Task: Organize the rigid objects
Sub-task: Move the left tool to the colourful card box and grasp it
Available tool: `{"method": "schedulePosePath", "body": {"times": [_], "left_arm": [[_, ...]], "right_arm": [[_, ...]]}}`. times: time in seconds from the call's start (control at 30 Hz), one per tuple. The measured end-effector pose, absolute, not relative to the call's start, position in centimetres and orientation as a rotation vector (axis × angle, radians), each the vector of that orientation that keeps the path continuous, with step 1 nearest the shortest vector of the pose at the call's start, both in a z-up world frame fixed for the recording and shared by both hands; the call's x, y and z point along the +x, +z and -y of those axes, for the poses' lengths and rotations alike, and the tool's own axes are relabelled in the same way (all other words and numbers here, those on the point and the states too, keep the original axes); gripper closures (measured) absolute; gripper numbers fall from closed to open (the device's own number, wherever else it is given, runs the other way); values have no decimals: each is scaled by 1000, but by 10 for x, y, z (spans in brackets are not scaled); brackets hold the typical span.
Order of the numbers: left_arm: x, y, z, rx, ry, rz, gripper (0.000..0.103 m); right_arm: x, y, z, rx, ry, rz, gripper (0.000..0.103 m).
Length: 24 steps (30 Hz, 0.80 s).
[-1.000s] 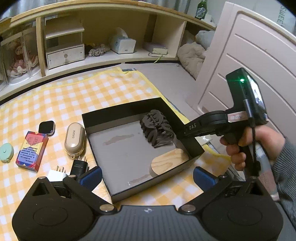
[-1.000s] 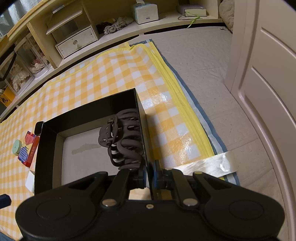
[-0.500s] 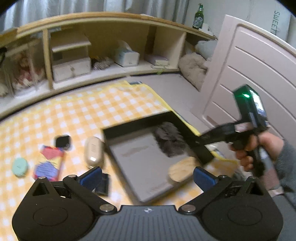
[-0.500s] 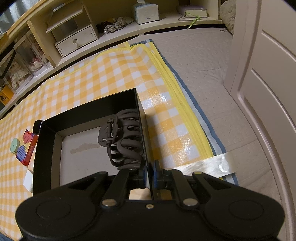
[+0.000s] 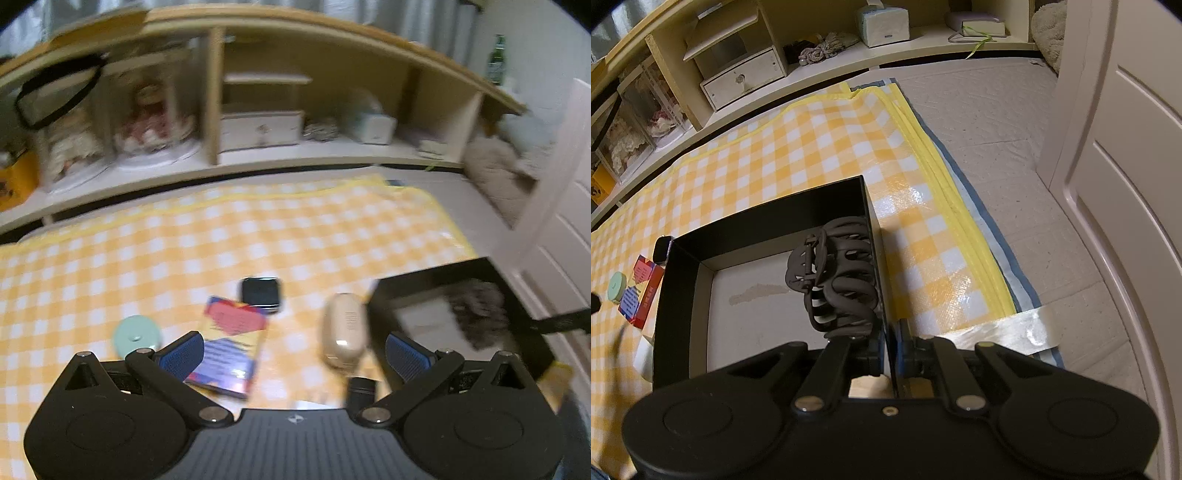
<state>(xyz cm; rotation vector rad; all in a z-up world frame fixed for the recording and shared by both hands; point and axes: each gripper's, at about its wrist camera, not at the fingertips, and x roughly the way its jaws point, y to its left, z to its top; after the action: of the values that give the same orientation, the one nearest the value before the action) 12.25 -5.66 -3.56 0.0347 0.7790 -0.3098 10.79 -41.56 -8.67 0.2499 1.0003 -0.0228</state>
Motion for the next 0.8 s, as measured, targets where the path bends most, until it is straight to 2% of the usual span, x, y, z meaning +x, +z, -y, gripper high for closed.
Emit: {"method": "schedulePosePath", "body": {"times": [0.1, 0.23, 0.43, 0.57, 0.8], "left_arm": [[139, -48, 44, 14, -280, -797, 2], [157, -66, 41, 59, -265, -829, 18], [177, -91, 40, 119, -262, -865, 30], [184, -101, 39, 136, -252, -885, 35], [183, -107, 46, 203, -258, -864, 40]], "right_arm": [[108, -87, 416, 246, -22, -1000, 96], [107, -87, 416, 241, -22, -999, 96], [108, -87, 414, 230, -21, -998, 96], [108, -87, 413, 229, -22, -998, 96], [109, -88, 411, 223, -23, -999, 96]]}}
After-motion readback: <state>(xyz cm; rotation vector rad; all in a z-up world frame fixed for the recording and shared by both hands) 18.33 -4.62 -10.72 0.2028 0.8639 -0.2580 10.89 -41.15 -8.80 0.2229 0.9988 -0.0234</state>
